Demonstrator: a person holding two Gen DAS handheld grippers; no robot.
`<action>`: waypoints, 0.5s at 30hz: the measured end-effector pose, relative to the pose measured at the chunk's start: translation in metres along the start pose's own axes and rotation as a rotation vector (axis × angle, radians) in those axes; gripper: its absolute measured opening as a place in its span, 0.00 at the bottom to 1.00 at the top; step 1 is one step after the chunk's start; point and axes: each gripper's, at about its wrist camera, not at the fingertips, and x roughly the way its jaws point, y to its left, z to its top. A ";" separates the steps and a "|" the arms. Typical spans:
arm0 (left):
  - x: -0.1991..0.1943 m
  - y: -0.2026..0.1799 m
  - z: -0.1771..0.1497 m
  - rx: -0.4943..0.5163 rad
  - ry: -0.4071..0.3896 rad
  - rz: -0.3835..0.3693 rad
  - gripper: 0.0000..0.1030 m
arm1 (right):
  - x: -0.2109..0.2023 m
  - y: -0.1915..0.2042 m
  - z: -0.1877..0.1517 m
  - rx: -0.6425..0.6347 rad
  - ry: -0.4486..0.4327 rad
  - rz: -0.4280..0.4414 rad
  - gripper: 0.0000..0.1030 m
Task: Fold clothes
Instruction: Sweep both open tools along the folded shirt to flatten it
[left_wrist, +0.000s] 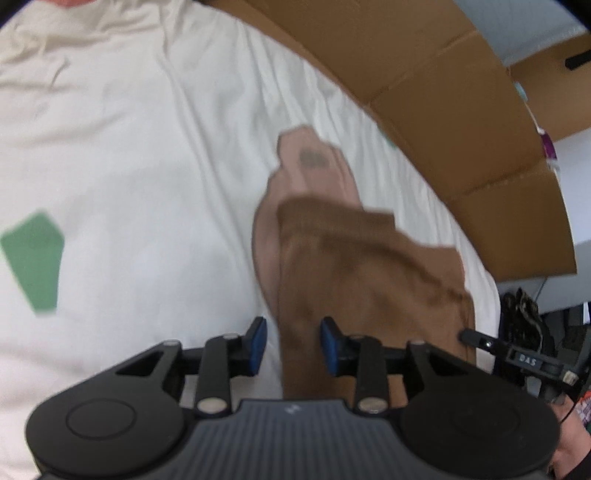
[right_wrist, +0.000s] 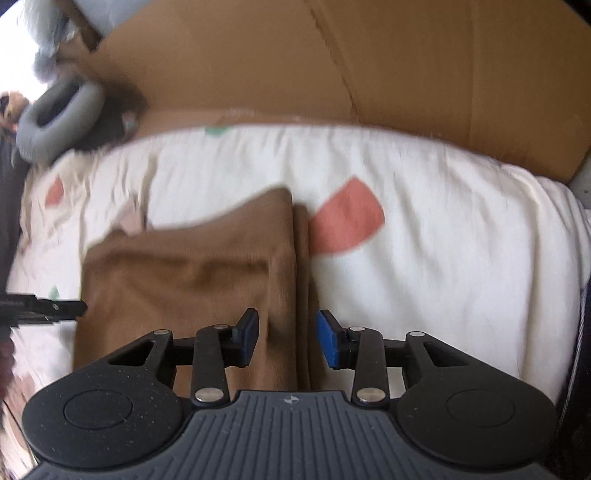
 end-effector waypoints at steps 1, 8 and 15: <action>0.000 -0.001 -0.005 -0.002 0.010 0.000 0.33 | 0.000 0.000 -0.005 -0.003 0.013 -0.002 0.41; -0.005 -0.014 -0.033 0.036 0.076 -0.001 0.32 | -0.010 0.000 -0.034 -0.040 0.059 -0.028 0.41; -0.003 -0.016 -0.072 0.016 0.174 0.013 0.32 | -0.034 -0.007 -0.057 -0.017 0.055 -0.041 0.41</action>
